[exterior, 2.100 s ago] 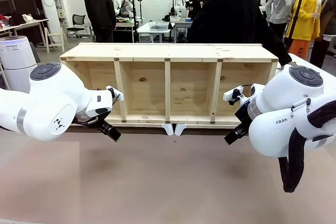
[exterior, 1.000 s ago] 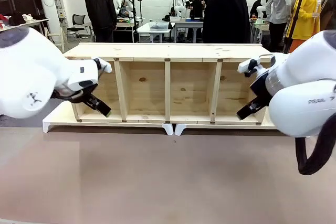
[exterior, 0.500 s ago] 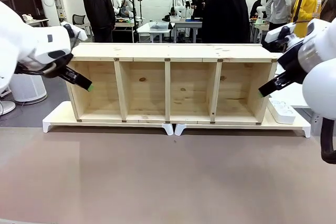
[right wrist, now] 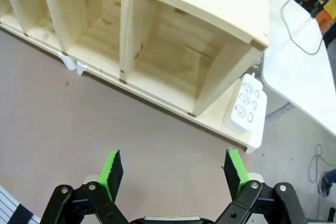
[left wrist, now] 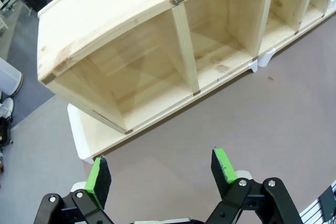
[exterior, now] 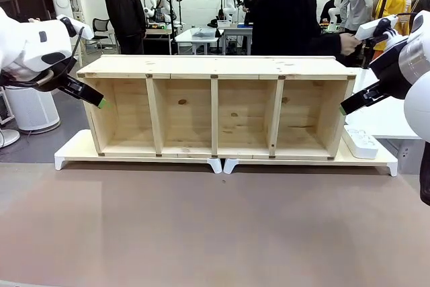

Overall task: Perform cable management.
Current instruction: When the cord part of the Power Cable appears at the lower middle area of the table and stops, grasp the cord part of the Power Cable.

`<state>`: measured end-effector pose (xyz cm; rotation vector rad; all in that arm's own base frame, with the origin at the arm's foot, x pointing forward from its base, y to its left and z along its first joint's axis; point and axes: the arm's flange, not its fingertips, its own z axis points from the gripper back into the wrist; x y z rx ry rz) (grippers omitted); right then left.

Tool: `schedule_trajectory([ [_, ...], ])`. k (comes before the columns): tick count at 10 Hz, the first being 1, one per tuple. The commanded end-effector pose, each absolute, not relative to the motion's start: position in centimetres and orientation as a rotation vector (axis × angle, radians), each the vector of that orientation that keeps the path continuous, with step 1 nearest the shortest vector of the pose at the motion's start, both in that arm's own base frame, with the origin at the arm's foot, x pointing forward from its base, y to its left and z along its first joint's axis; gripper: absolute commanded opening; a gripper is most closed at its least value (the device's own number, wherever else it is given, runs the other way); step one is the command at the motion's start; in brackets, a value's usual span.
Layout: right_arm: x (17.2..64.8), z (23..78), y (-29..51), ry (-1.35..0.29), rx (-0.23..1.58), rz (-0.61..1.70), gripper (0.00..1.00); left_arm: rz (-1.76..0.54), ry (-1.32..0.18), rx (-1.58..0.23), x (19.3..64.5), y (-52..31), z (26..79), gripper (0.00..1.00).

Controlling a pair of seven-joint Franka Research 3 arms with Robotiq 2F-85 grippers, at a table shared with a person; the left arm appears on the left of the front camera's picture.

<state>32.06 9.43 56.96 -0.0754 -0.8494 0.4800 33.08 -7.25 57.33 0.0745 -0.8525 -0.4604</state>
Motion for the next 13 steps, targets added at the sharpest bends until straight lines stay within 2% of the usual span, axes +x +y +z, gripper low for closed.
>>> schedule_trajectory([
  [1,27.3,50.4,8.1,-0.846,-0.073,0.468,1.0,-0.411,-0.861,0.088,24.7,-5.3,47.1,1.0],
  [2,32.1,57.0,9.4,-0.849,-0.075,0.48,1.0,-0.46,-0.852,0.075,33.1,-7.2,57.3,1.0],
  [13,32.1,57.0,9.4,-0.849,-0.075,0.48,1.0,-0.46,-0.852,0.075,33.1,-7.2,57.3,1.0],
])
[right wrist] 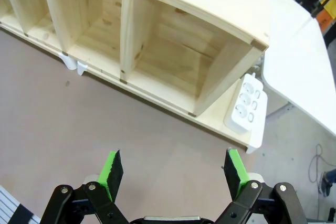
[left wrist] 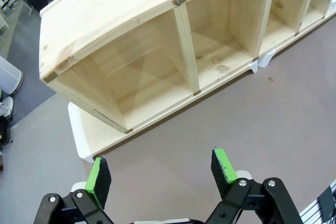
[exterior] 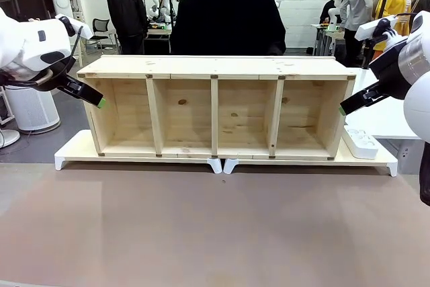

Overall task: Perform cable management.
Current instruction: When the cord part of the Power Cable appears at the lower middle area of the table and stops, grasp the cord part of the Power Cable.

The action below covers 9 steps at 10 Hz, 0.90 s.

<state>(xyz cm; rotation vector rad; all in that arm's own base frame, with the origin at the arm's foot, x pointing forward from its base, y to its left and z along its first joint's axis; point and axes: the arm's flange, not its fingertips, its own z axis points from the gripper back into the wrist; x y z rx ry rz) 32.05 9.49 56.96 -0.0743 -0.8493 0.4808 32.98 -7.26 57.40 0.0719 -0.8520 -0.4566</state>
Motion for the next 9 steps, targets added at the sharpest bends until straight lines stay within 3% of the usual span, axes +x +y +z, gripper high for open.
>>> schedule_trajectory([
  [1,32.06,56.96,9.43,-0.849,-0.075,0.48,1.0,-0.46,-0.852,0.075,33.08,-7.25,57.33,1.0],
  [9,32.06,56.96,9.43,-0.849,-0.075,0.48,1.0,-0.46,-0.852,0.075,33.08,-7.25,57.33,1.0],
])
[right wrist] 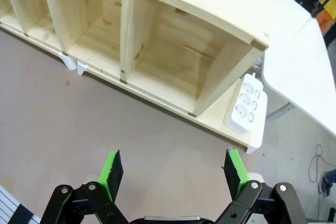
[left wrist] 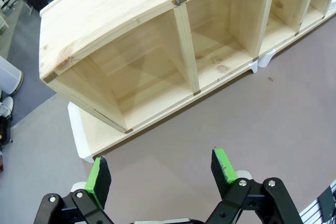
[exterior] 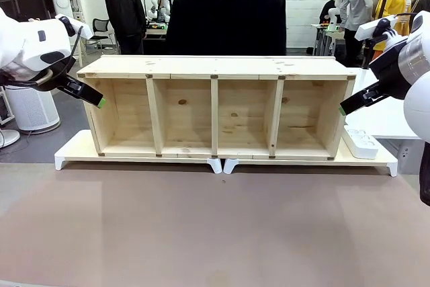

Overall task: Perform cable management.
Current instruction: When the cord part of the Power Cable appears at the lower middle area of the table and stops, grasp the cord part of the Power Cable.

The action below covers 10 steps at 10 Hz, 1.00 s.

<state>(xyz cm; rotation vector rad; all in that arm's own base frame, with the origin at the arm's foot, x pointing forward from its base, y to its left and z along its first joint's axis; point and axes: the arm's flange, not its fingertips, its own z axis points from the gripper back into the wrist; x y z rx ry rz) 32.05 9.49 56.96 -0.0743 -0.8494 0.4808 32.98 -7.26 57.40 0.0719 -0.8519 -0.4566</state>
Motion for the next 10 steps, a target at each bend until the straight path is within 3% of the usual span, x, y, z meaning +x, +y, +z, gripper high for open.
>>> schedule_trajectory([
  [1,32.06,56.96,9.43,-0.849,-0.075,0.48,1.0,-0.46,-0.852,0.075,33.08,-7.25,57.33,1.0],
  [10,32.06,56.96,9.43,-0.849,-0.075,0.48,1.0,-0.46,-0.852,0.075,33.08,-7.25,57.33,1.0],
])
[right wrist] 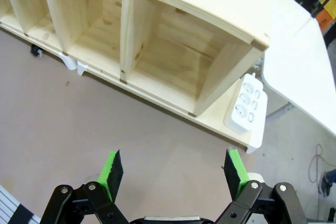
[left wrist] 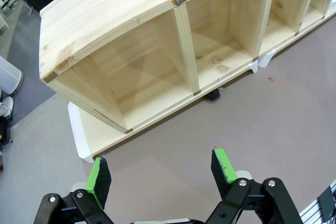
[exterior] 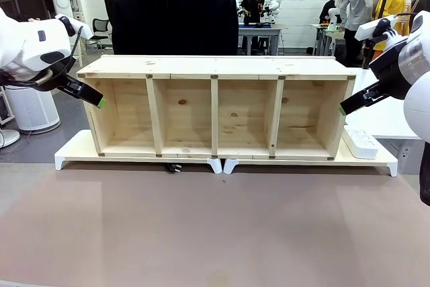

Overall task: Perform cable management.
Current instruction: When the cord part of the Power Cable appears at the lower middle area of the table and stops, grasp the cord part of the Power Cable.

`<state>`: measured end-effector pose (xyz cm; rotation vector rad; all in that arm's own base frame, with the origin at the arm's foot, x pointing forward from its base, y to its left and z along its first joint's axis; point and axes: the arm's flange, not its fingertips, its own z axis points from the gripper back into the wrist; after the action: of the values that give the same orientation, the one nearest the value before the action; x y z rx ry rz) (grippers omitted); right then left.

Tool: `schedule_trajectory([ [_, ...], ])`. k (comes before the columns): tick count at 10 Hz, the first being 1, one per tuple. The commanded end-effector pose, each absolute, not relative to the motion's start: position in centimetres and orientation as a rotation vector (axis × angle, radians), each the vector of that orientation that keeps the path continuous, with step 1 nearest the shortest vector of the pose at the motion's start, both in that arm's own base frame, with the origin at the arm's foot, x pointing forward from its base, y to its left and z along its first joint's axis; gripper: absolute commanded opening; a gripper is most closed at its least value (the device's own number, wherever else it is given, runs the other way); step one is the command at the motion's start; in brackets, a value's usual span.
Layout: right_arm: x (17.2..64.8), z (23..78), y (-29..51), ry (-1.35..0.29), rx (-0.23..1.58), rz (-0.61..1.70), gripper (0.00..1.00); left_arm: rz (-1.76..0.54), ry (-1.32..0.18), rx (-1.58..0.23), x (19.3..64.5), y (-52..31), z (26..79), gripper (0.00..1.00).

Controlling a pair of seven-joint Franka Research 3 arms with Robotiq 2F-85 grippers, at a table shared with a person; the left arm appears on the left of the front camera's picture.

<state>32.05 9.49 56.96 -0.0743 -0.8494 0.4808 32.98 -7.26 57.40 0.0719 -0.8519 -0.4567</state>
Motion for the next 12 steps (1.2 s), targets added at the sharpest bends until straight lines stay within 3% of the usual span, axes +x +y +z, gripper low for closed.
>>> schedule_trajectory([
  [1,32.06,56.96,9.43,-0.849,-0.075,0.48,1.0,-0.46,-0.852,0.075,33.08,-7.25,57.33,1.0],
  [12,32.06,56.96,9.43,-0.849,-0.075,0.48,1.0,-0.46,-0.852,0.075,33.08,-7.25,57.33,1.0],
])
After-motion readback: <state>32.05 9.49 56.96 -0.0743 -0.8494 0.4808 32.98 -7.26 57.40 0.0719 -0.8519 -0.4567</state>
